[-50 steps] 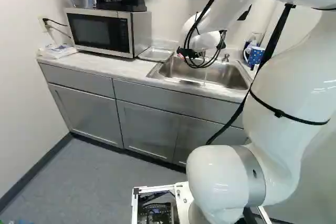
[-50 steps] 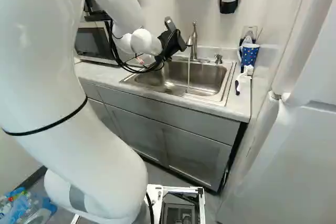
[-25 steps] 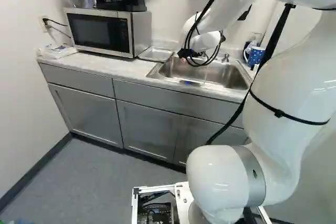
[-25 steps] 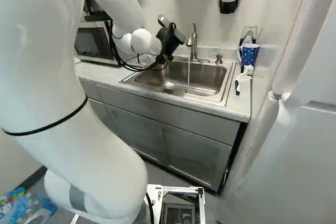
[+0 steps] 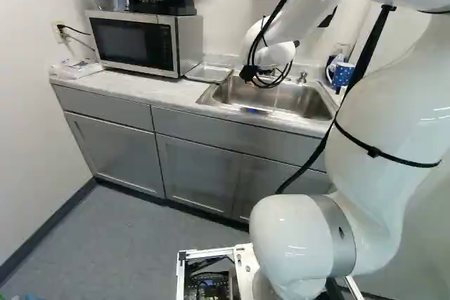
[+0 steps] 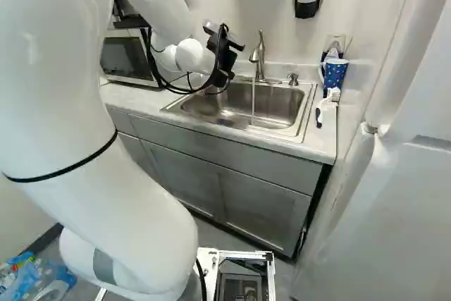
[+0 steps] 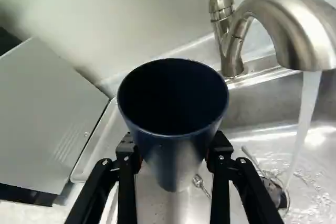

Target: Rinse the cup and place it in the tray

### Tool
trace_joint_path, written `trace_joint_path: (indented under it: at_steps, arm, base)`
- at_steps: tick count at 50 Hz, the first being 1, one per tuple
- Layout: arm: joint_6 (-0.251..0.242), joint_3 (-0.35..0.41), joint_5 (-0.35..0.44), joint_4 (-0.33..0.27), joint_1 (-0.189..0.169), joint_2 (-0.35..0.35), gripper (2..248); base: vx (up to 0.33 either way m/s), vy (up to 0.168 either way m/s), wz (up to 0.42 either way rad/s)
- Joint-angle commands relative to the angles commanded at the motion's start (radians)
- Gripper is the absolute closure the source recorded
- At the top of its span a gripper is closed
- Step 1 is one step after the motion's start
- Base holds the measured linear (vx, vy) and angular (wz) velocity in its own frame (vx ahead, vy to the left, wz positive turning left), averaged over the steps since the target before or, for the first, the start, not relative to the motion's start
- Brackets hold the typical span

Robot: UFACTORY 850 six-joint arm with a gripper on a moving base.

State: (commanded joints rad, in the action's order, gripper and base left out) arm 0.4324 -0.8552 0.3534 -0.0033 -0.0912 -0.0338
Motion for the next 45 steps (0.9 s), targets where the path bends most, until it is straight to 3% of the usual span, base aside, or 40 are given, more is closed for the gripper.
trace_joint_path:
  at_steps: [35,45]
  arm:
    - [-0.367,0.0,0.0,0.0,0.0,0.0,125]
    - [-0.367,0.0,0.0,0.0,0.0,0.0,125]
  base:
    - [0.0,0.0,0.0]
    - [0.0,0.0,0.0]
